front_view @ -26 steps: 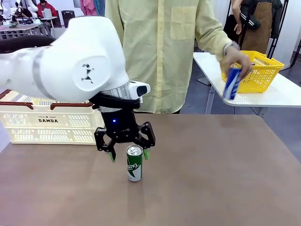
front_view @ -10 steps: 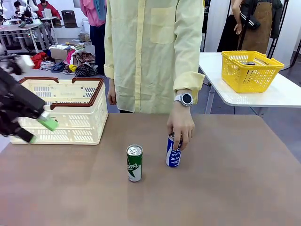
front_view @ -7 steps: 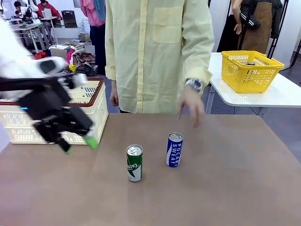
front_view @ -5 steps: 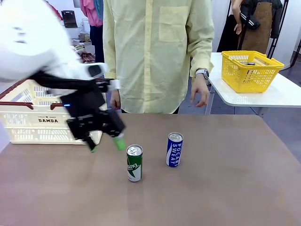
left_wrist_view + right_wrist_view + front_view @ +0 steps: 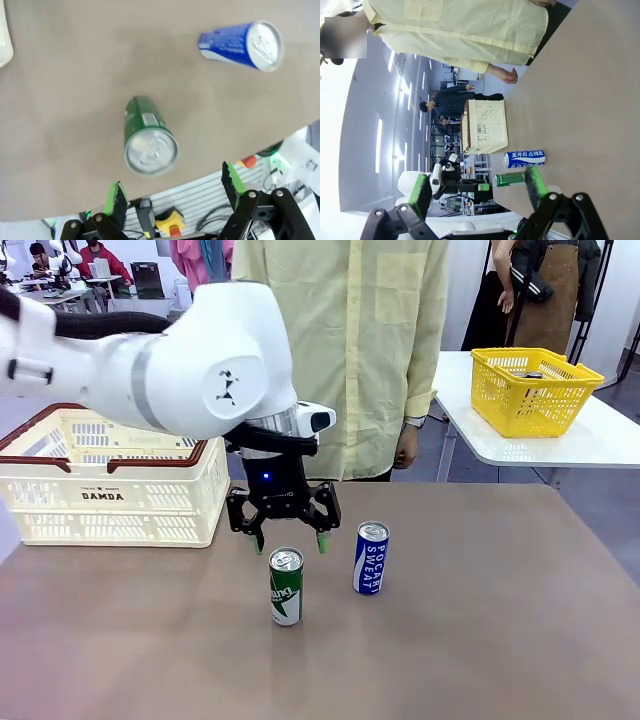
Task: Place the drinks into the Shopping basket.
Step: Pick up one drink and place it into the Shopping basket.
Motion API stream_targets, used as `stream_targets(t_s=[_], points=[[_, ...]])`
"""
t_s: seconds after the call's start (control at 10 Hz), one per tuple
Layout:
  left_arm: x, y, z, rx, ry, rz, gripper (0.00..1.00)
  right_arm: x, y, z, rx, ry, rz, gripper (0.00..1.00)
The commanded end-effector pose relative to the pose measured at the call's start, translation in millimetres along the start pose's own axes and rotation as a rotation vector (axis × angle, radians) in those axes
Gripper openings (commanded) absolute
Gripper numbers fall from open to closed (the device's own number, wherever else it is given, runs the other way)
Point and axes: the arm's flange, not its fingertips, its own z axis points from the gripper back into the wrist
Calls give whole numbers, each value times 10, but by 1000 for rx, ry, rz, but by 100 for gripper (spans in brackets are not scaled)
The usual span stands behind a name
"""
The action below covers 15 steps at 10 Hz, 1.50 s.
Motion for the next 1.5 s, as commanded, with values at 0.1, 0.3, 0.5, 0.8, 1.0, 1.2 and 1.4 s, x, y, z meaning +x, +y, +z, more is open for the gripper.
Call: stream_targets(t_s=[0.1, 0.3, 0.5, 0.8, 1.0, 1.2, 1.4], points=[[0, 0, 0, 0, 0, 0, 100, 33, 26, -11, 20, -10, 18, 100], [106, 34, -80, -3, 11, 8, 100, 33, 26, -11, 20, -10, 18, 100], [217, 72, -255, 76, 14, 79, 100, 33, 26, -11, 20, -10, 18, 100], [290, 196, -400, 106, -7, 110, 100, 33, 26, -11, 20, -10, 18, 100], [353, 190, -561, 106, 17, 91, 100, 33, 26, -11, 20, -10, 18, 100], [378, 190, -726, 91, 83, 73, 100, 33, 26, -11, 20, -10, 18, 100], [319, 146, -775, 70, 114, 28, 100, 33, 26, -11, 20, -10, 18, 100]])
